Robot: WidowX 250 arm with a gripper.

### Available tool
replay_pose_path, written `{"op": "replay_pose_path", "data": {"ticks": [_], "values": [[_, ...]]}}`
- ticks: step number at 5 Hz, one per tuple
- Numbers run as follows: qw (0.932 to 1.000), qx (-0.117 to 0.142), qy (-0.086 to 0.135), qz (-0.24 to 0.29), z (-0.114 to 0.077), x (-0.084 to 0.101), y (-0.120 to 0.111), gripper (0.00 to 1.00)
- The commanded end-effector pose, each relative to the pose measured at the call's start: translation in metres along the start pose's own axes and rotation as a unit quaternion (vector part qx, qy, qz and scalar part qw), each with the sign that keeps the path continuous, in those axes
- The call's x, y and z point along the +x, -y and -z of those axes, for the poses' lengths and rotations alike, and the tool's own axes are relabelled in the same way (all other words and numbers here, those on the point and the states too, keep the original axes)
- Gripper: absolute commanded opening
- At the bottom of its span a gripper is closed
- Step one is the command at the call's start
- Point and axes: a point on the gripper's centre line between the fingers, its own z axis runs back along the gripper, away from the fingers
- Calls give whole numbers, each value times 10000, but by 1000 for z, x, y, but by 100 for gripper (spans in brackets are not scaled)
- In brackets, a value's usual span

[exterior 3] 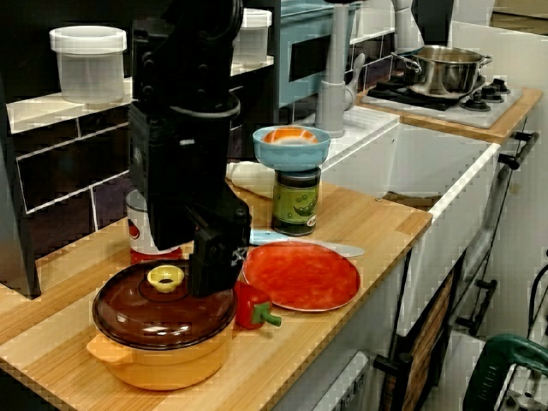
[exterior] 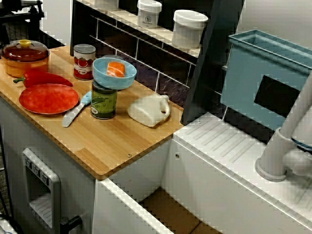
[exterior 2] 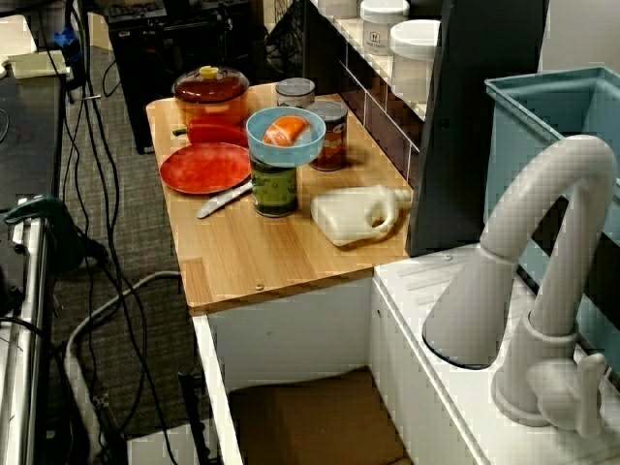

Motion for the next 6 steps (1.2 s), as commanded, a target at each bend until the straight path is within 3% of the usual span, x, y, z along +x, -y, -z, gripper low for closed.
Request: {"op": "replay_pose_path", "data": {"ticks": [1, 6], "values": [[9995, -137, 278, -84, -14, 14, 0, 100], [9993, -82, 290, -240, -5, 18, 14, 100]]}}
